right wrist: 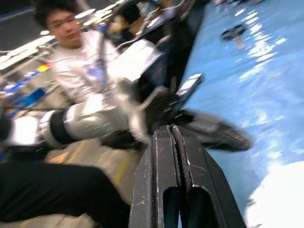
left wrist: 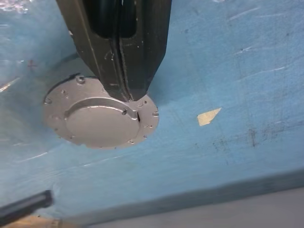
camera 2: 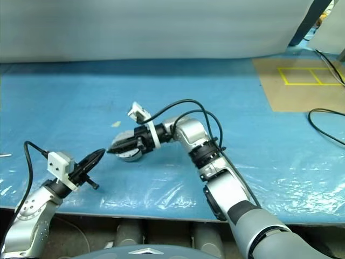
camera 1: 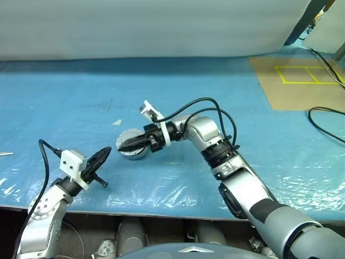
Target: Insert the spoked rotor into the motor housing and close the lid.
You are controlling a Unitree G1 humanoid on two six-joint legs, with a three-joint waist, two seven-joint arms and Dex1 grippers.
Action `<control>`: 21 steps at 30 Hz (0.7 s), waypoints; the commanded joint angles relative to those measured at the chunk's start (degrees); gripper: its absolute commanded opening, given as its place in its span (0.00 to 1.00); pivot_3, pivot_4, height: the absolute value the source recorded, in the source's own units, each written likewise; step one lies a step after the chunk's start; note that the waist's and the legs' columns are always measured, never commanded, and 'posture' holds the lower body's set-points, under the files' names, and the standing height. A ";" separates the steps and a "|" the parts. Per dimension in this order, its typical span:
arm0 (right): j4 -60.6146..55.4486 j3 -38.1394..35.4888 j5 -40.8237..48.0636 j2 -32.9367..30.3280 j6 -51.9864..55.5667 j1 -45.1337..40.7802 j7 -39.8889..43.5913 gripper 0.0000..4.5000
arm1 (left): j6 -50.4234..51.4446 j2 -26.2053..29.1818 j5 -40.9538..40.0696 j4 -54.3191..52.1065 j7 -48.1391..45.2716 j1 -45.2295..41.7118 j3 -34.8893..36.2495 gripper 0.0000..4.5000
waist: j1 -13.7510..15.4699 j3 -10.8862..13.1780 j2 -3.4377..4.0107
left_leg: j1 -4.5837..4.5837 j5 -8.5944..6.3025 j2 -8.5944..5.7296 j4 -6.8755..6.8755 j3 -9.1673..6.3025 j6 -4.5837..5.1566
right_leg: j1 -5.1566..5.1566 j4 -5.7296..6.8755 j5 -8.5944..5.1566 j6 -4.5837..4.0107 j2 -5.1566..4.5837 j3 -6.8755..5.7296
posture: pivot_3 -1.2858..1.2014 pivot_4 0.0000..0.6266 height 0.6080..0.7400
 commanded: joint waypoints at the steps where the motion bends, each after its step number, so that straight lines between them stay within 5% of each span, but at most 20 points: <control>1: 2.58 -0.38 -2.32 1.57 -7.94 -1.51 -3.67 0.01 | 1.60 0.80 -0.78 -3.85 1.33 -0.77 0.84 0.00 | 0.03 0.00 0.00 | -0.01 0.00 0.00 0.00 0.00 0.00 | 0.00 0.00 0.00 0.00 0.00 -0.01 | 0.52 0.24 1.00; 7: 6.64 0.42 -6.30 2.91 -16.01 -1.46 -7.95 0.01 | 3.89 0.49 -0.81 -6.33 2.32 -1.75 0.06 0.00 | -0.20 0.00 -0.01 | -0.05 0.01 -0.02 0.00 0.01 -0.01 | -0.01 -0.02 0.00 0.00 0.00 0.00 | 0.52 0.24 1.00; 10: 8.27 0.91 -7.93 2.66 -18.27 -1.21 -8.87 0.13 | 4.08 0.48 -1.10 -6.88 2.01 -1.21 0.21 0.00 | -0.20 0.00 0.00 | -0.06 0.01 -0.02 -0.01 0.01 -0.01 | -0.03 -0.02 0.00 0.00 0.00 0.00 | 0.52 0.24 1.00; 21: 12.16 4.39 -14.53 1.78 -29.16 0.19 -10.10 0.93 | -0.68 -0.33 -0.77 -3.02 -1.09 2.45 1.11 0.00 | -0.16 0.00 -0.01 | -0.06 0.00 -0.02 0.00 0.01 0.00 | -0.03 -0.02 0.00 0.00 0.00 0.00 | 0.52 0.24 1.00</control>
